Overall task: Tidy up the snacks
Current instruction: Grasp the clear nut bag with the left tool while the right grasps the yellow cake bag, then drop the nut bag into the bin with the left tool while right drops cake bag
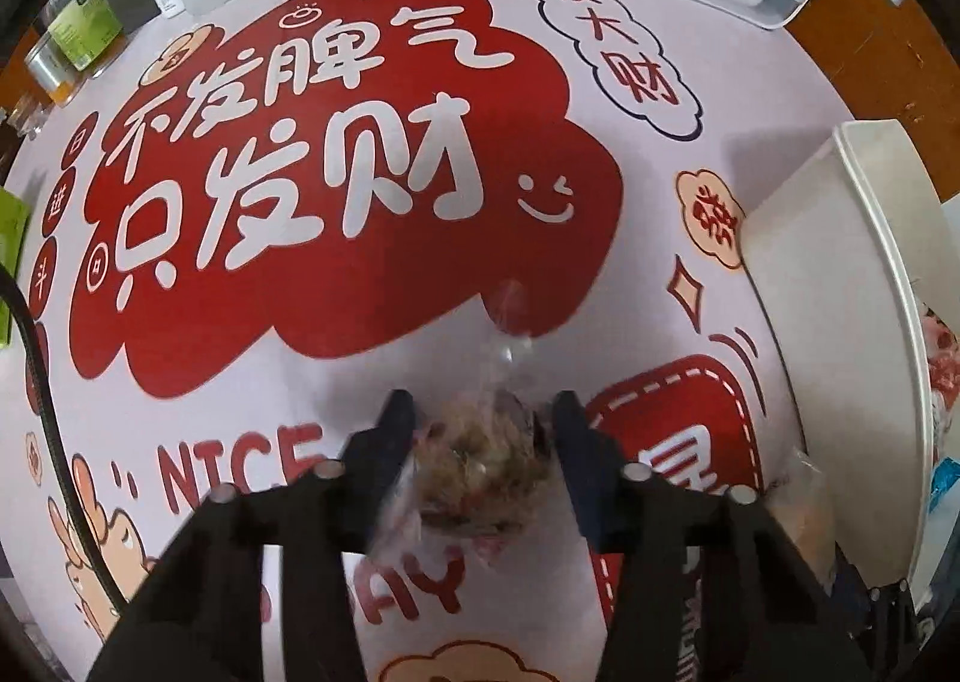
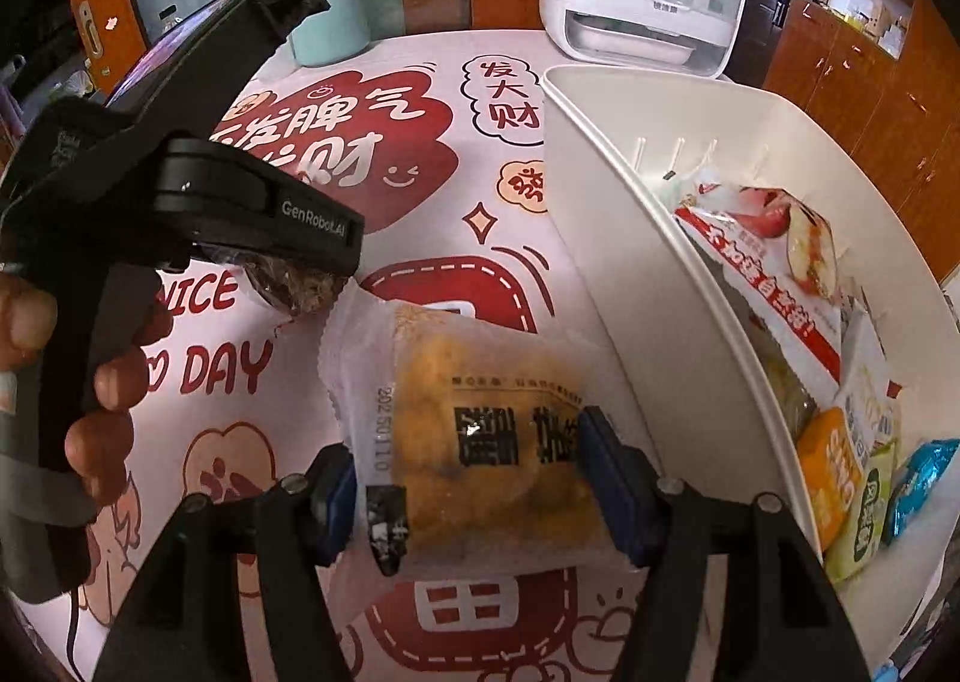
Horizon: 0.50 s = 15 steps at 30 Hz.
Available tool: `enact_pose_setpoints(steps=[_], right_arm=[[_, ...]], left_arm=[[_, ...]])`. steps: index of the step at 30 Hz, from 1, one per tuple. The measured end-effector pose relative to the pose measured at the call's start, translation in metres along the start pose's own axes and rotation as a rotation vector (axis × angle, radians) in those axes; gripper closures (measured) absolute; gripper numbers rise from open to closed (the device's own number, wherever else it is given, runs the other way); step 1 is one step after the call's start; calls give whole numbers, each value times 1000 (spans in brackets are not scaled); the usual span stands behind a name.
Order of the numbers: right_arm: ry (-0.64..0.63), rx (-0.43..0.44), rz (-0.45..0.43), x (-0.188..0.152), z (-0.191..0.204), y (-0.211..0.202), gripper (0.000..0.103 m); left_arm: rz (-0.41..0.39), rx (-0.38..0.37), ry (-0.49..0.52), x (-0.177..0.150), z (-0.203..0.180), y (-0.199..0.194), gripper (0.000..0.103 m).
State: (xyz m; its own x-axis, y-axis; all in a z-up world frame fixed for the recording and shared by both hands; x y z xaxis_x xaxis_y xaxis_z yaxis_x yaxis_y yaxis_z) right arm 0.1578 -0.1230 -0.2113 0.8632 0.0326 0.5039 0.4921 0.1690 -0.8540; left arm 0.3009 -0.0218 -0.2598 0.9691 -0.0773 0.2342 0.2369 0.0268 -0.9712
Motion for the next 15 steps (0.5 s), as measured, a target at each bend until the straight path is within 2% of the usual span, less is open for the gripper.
enact_pose_setpoints(steps=[2,8,15], right_arm=[[-2,13,5,-2,0,-3,38],[-17,57,-11,-7,2,-21,39],[-34,122,-54,-12,9,-59,39]], left_arm=[[2,-14,-4,-8,1,-2,68],[7,21,9,-51,12,-20,68],[-50,47,-15,-95,32,-72,68]])
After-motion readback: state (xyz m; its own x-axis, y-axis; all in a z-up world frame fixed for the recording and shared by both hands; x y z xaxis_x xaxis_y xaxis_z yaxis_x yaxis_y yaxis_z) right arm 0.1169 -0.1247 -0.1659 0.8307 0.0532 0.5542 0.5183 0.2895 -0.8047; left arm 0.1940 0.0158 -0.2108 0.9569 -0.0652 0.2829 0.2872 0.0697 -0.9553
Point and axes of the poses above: each gripper's, at about its wrist camera, not at the fingertips, and y roughly the way its jaws point, z to its left, x to its top, the point moved 1 cm from there along y, roughly the way its jaws point, and after that the axes turned 9 degrees about x, right-handed, at the moved point
